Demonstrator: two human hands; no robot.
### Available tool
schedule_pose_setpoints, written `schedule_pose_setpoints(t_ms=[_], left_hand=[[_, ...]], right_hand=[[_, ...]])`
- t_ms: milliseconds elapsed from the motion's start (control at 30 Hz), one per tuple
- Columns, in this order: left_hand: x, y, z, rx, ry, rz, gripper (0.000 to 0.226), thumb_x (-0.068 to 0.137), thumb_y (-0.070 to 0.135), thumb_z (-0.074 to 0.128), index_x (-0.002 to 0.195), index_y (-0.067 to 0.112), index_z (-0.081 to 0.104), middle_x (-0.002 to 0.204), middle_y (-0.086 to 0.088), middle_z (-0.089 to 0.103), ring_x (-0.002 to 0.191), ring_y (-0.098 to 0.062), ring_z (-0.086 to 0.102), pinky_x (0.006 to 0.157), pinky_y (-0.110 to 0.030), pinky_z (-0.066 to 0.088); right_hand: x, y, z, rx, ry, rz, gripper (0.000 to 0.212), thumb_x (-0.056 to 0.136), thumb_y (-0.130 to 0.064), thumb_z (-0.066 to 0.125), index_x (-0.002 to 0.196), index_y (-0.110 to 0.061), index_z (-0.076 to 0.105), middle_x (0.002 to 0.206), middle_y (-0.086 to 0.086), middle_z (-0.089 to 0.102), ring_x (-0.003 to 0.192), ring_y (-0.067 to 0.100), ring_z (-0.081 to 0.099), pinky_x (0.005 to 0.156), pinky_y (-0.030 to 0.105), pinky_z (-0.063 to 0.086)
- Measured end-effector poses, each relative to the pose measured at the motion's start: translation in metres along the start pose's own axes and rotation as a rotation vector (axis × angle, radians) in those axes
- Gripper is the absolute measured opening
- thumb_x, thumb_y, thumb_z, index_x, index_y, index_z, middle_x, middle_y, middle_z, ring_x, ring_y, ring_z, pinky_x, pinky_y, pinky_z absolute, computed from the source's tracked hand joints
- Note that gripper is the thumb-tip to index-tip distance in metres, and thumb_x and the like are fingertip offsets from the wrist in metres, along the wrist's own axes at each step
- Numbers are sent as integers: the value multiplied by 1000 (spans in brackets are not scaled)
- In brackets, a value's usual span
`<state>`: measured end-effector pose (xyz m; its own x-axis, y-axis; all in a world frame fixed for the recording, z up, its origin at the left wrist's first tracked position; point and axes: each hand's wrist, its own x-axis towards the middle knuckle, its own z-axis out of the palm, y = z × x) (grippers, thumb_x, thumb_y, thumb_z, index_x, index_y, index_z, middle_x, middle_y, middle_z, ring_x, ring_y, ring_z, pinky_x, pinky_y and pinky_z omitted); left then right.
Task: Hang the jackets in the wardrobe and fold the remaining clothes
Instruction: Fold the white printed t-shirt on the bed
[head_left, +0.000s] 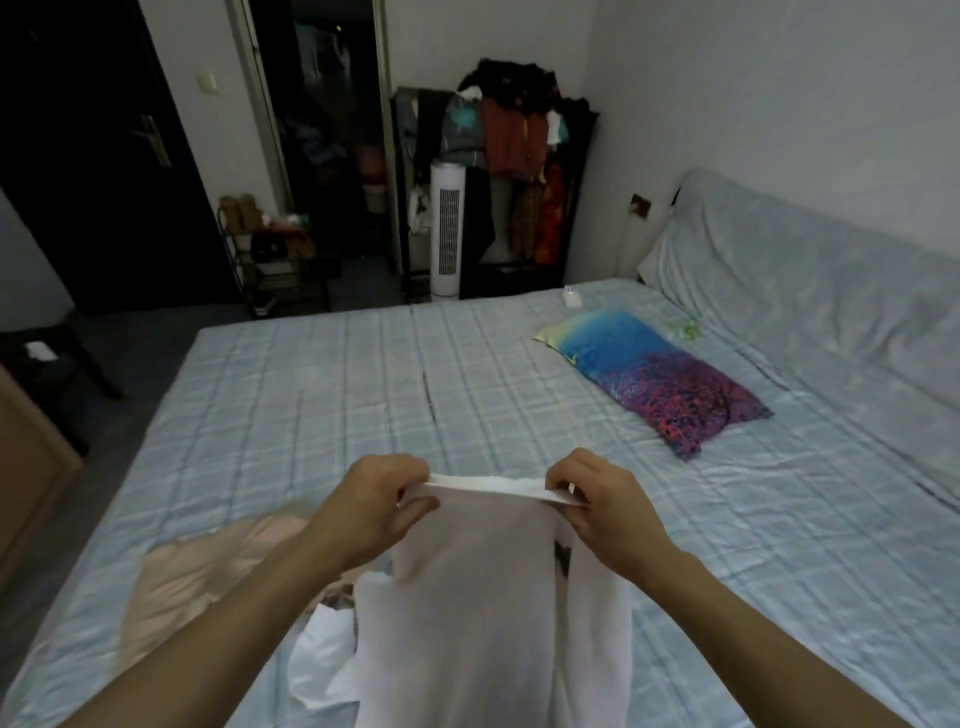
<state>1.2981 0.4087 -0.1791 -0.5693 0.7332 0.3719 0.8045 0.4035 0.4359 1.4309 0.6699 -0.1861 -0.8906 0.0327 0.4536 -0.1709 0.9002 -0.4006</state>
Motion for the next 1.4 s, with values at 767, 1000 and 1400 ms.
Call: schedule_pose_setpoints(t_ms=[767,1000,1400], left_hand=[[-69,64,-152,144,307,-123,23,73,14,86,77,20,64,74,4,63,70,-9,58,63,-23,48],[-80,111,-233,262,456,-129,29,70,13,88,74,20,60,72,4,62,69,-10,59,60,-20,43],[-149,216,-285,-175,747,-178,28,64,23,88,69,16,62,56,8,54,51,-5,44,48,-16,38]], right_hand=[[-9,-88,-56,-194,-28,190,10,97,-28,56,93,-19,60,95,1,66,89,21,58,72,32,40],[19,-126,-124,-7,240,-34,3,90,-11,66,88,-11,68,84,7,67,80,23,61,75,36,47],[33,-200,-214,623,221,-170,11,82,-8,76,81,-17,69,74,8,70,67,26,66,61,41,54]])
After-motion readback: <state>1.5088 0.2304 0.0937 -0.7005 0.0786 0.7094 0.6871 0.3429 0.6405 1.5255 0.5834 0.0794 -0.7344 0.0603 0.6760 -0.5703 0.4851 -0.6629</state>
